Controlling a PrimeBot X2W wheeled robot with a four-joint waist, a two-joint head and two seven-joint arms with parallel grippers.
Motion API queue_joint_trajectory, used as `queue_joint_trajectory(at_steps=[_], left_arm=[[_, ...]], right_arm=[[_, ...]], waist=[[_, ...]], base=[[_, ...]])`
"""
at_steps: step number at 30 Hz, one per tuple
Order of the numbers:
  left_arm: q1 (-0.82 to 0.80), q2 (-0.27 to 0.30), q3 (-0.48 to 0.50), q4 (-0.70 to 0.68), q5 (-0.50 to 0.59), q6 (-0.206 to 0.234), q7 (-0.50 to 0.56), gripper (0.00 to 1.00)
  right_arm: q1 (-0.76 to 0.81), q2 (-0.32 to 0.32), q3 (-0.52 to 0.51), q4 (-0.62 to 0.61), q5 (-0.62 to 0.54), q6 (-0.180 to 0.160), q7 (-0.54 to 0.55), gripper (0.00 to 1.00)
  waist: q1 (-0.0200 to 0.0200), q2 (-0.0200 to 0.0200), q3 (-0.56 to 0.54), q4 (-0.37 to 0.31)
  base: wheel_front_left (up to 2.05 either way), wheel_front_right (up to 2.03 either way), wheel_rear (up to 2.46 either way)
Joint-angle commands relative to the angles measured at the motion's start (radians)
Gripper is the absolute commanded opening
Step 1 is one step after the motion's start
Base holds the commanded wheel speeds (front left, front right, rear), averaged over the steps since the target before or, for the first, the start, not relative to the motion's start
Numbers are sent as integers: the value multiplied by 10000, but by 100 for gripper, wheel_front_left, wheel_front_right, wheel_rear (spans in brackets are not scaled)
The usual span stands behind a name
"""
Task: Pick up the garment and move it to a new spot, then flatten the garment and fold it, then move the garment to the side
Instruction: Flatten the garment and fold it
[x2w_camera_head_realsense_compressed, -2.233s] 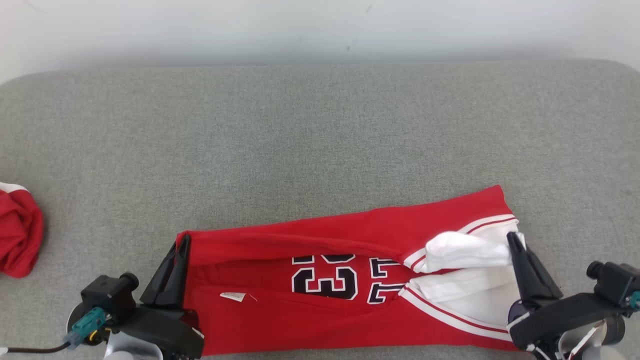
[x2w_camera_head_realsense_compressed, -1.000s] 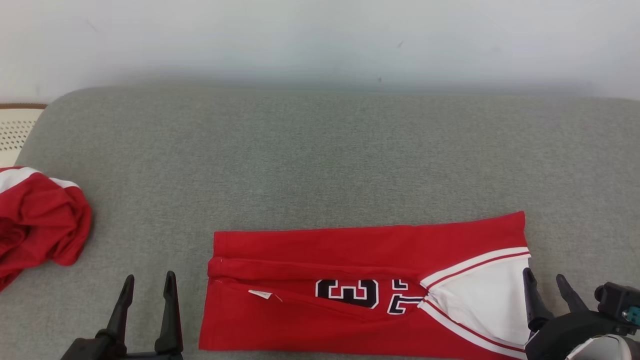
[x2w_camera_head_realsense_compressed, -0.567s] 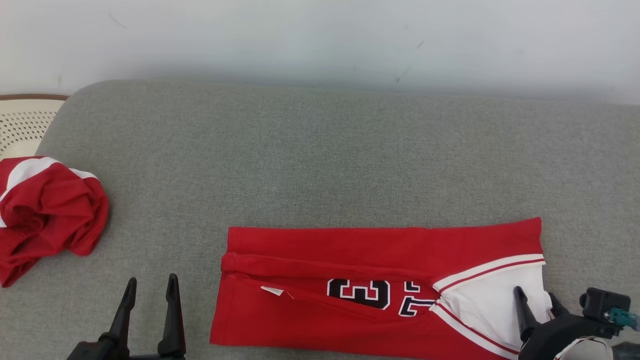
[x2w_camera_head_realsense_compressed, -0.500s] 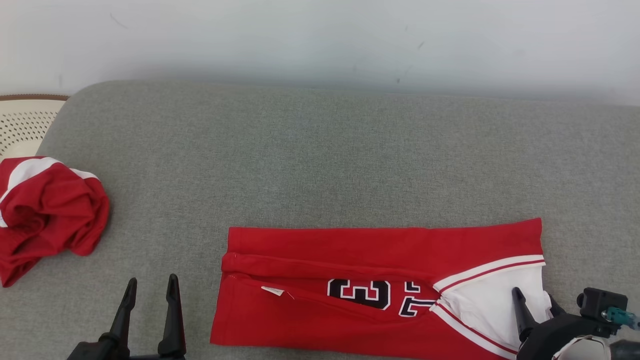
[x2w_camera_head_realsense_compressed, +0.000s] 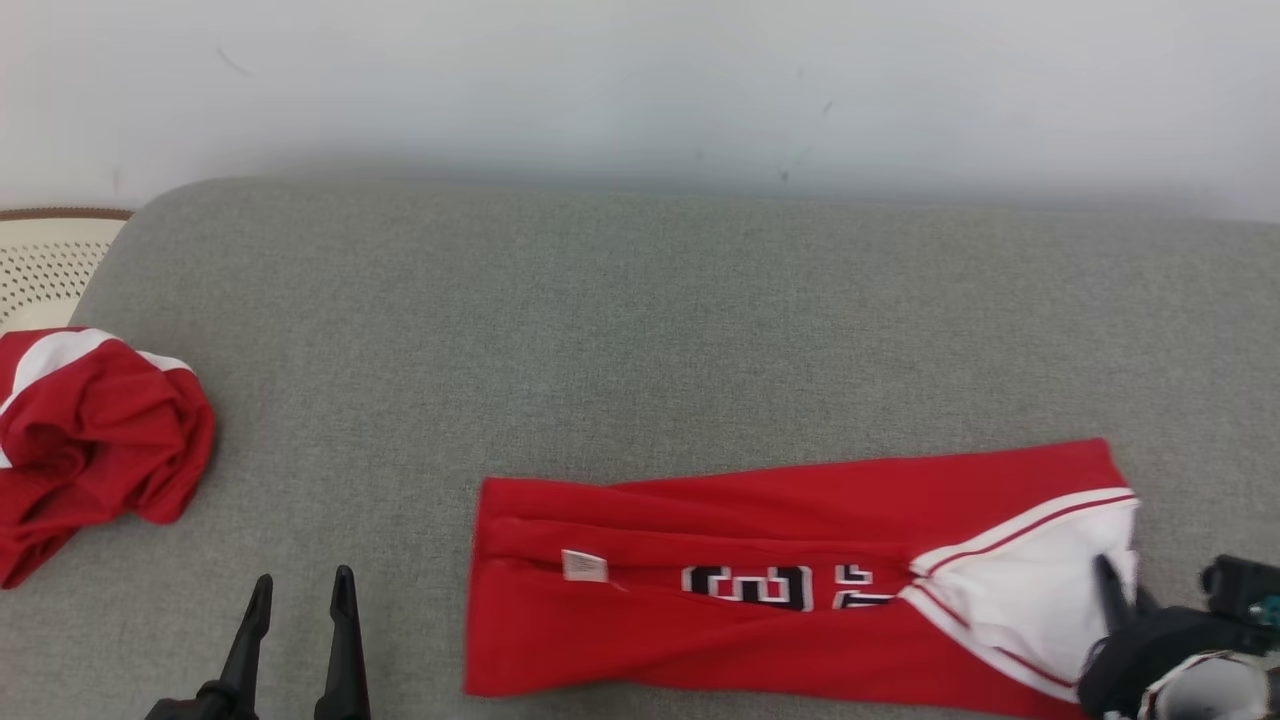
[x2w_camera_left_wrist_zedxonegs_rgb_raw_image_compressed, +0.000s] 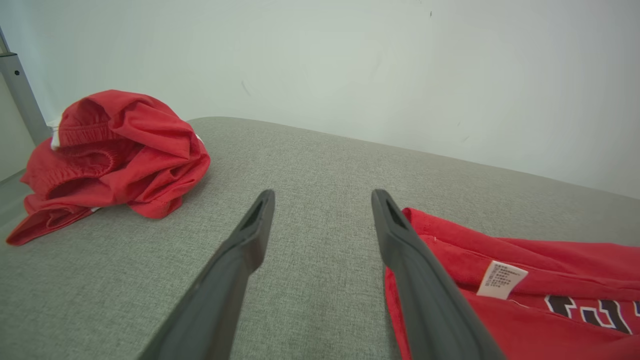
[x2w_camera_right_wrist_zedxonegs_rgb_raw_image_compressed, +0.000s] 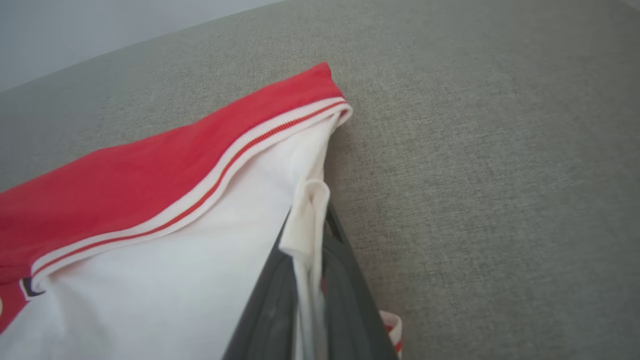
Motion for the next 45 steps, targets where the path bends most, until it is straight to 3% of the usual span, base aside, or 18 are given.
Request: queue_joint_trajectory(at_steps=[1, 8, 17, 33, 38, 45], left_arm=[[117, -35, 73, 14, 102, -36, -50, 100], [327, -160, 216, 2, 144, -137, -50, 100], [403, -292, 398, 25, 203, -229, -50, 100], [440, -405, 564, 200, 294, -531, -51, 100], [368, -438, 496, 261, 326, -561, -51, 100], [68, -496, 212, 434, 352, -583, -51, 100]], right_arm=[[-51, -333, -276, 105, -70, -10, -147, 0], [-45, -856, -989, 100, -86, -10, -210, 0], [143, -436, -470, -1160, 561, -10, 154, 0], [1390, 498, 1772, -5852, 2293, -4, 1961, 0], [1363, 742, 2273, -6305, 2217, -4, 2312, 0], [978, 1134, 3257, -5817, 1936, -4, 2237, 0]], waist=[[0, 0, -90, -86], [0, 0, -218, -360], [0, 0, -240, -692], [0, 0, -427, -537], [0, 0, -427, -274], [0, 0, -416, 320]], base=[[0, 0, 0], [0, 0, 0], [0, 0, 0], [0, 0, 0], [0, 0, 0], [0, 0, 0]])
